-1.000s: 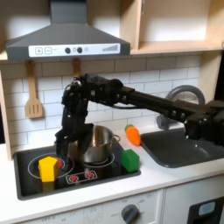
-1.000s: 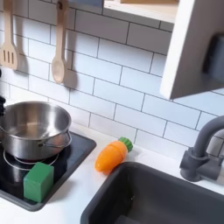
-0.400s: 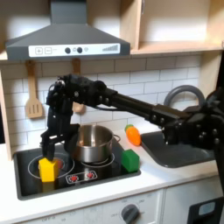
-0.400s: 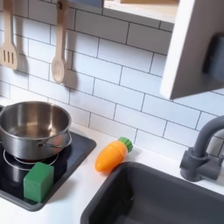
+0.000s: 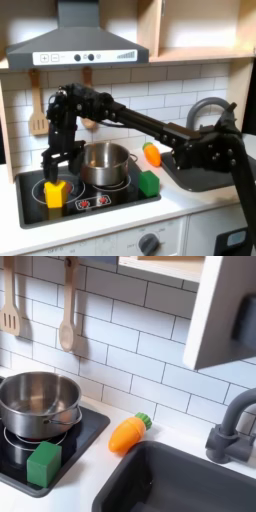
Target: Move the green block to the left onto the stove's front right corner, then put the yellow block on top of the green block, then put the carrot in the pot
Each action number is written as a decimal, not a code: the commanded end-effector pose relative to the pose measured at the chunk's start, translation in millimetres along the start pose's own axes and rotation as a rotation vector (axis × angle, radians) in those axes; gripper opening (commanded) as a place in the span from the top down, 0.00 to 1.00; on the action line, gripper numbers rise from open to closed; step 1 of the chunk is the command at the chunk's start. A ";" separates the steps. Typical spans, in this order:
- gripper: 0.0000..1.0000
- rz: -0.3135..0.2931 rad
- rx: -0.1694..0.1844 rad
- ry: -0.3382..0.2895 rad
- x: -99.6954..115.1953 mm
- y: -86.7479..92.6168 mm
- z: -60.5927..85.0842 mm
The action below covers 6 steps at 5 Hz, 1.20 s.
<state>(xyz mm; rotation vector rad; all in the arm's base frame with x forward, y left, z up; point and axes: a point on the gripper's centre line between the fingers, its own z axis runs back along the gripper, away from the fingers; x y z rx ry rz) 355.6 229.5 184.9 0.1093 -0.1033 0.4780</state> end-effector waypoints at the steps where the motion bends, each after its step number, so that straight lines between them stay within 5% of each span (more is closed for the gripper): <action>1: 0.00 -0.005 0.035 0.017 1.3 19.9 -4.1; 6: 0.00 -0.002 0.020 0.050 -27.1 31.8 -6.2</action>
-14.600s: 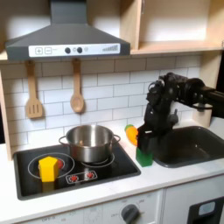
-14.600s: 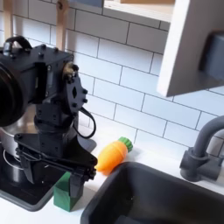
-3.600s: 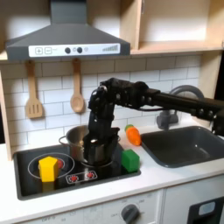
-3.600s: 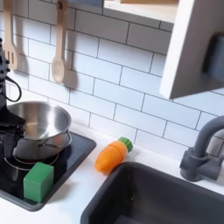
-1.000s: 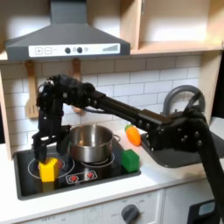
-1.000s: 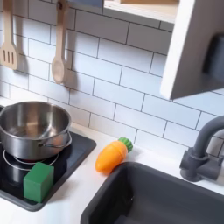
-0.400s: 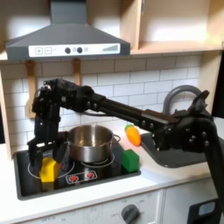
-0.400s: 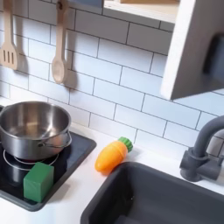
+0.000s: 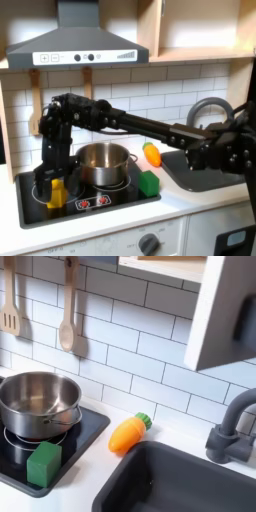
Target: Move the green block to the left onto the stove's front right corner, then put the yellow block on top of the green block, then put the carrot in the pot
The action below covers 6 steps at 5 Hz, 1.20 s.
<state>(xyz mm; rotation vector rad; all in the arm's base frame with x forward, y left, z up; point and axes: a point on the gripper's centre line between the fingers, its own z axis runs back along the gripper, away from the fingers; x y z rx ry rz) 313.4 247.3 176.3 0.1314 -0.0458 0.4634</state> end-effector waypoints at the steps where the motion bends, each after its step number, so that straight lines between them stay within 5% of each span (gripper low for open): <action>1: 0.00 0.027 -0.024 0.004 7.7 -4.9 6.5; 2: 0.00 0.043 -0.020 -0.023 16.7 -1.5 15.9; 4: 0.00 0.058 -0.023 -0.003 20.9 1.6 9.7; 6: 0.00 0.008 -0.026 -0.002 9.5 -4.4 -0.4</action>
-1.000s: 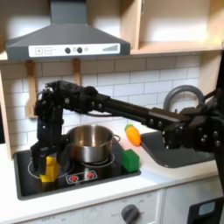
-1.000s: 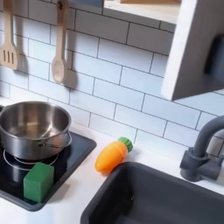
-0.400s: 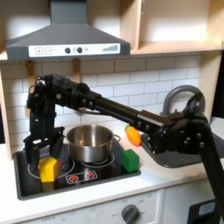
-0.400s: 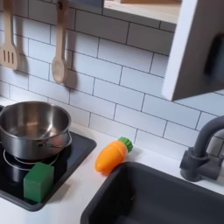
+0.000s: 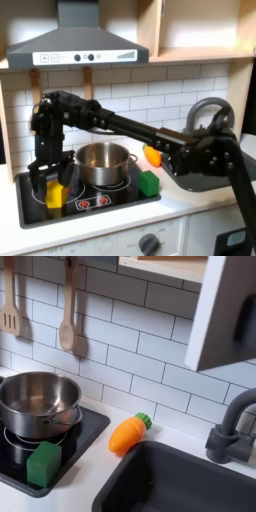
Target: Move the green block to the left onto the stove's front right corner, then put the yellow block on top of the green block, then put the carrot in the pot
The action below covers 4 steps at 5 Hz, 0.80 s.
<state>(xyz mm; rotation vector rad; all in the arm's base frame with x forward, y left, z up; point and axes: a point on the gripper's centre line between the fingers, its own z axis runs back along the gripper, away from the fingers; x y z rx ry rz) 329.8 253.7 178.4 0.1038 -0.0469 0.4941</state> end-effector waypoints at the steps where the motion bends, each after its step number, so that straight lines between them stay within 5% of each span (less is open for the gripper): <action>1: 0.00 -0.022 -0.006 -0.011 -15.0 -6.6 -1.3; 4: 0.00 0.031 -0.019 -0.021 -5.0 -14.1 2.2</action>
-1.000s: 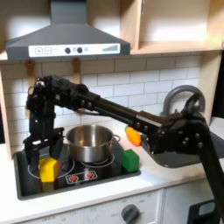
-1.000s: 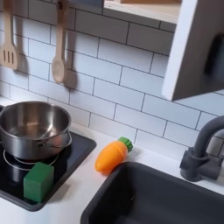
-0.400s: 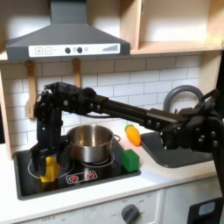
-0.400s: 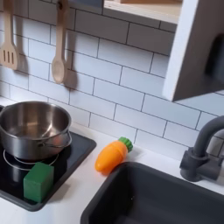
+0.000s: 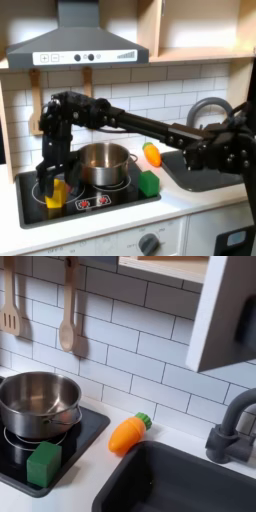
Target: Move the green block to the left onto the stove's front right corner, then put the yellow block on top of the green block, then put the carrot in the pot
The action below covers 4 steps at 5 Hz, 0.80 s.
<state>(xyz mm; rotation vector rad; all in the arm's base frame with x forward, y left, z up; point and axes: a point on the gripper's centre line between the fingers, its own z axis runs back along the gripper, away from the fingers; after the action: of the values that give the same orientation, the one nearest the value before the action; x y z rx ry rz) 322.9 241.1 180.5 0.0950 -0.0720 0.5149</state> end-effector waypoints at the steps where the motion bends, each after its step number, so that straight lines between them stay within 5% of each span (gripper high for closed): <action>1: 0.00 -0.005 -0.007 -0.013 12.7 -17.7 0.1; 4: 0.00 0.001 0.000 -0.017 18.7 -14.3 -3.3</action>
<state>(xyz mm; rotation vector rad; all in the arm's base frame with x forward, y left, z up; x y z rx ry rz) 348.4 236.0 178.0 0.1001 -0.0911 0.5071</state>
